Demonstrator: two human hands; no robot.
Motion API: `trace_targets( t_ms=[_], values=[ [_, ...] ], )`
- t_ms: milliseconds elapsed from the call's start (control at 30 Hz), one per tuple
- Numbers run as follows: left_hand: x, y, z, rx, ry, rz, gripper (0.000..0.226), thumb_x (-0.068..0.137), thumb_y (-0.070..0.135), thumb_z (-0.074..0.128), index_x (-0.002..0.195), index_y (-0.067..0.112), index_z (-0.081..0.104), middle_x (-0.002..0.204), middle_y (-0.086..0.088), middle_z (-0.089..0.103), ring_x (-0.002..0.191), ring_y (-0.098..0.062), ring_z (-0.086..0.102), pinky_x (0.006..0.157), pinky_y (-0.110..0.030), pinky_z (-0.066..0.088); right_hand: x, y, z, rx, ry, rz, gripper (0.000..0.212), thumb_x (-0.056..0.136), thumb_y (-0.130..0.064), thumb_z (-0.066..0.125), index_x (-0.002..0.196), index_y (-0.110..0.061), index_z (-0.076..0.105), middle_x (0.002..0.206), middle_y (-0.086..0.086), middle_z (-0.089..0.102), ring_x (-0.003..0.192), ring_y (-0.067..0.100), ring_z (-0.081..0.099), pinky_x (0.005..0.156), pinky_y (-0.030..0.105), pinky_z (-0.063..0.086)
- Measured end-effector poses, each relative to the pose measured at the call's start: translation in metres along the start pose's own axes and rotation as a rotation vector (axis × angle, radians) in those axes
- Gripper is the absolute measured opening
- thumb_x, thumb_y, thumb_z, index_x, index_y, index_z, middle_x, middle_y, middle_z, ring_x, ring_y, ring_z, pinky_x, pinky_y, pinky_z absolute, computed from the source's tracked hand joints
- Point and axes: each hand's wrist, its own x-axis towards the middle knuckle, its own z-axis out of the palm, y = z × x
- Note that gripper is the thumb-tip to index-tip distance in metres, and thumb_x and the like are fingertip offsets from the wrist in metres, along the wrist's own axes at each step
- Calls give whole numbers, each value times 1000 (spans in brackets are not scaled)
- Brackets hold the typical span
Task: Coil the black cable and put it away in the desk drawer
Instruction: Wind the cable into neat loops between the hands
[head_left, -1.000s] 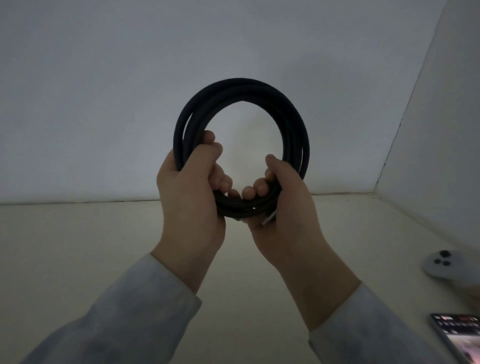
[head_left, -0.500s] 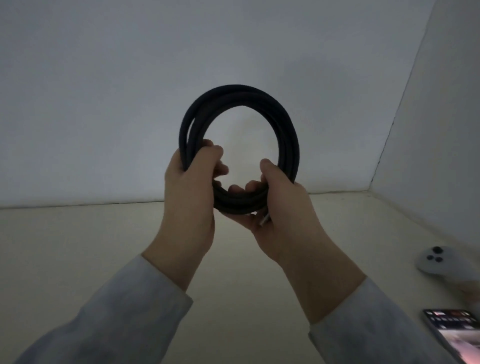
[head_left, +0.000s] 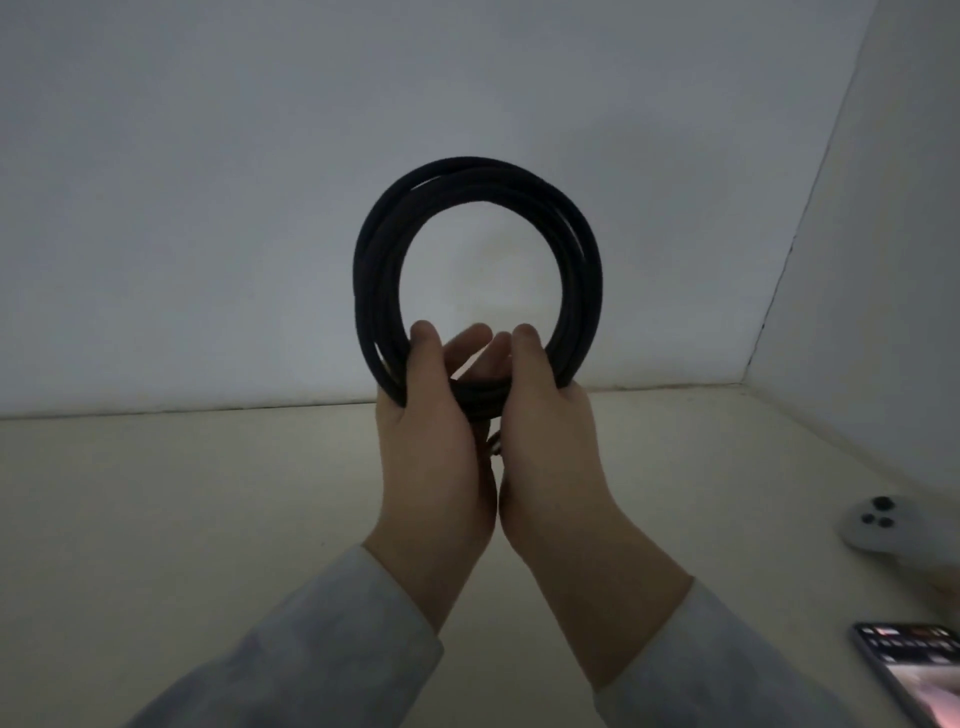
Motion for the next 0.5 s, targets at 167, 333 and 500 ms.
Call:
trace_targets(
  t_ms=[167,333,500],
  values=[
    [4,4,1,-120,113,4,38,98,40,58,64,22,62,57,7,54,55,-13,62,58,-28,56,-1,9,10,-41,48,-59,19,88,-42,60,98,-26,59,118,11,67,93,23,74,83,48,61],
    [20,16,-9,-43,129,131,23,98,32,58,81,21,47,54,7,39,46,-10,44,52,-27,45,-4,14,13,-31,-57,-35,37,93,-28,64,124,-37,46,116,0,68,94,9,70,90,42,57],
    [31,27,-12,105,87,253,18,98,23,58,82,18,50,50,6,38,40,-11,41,50,-28,46,1,5,7,78,-20,13,35,91,-19,72,123,-17,59,100,7,71,92,19,71,88,45,59]
  ],
)
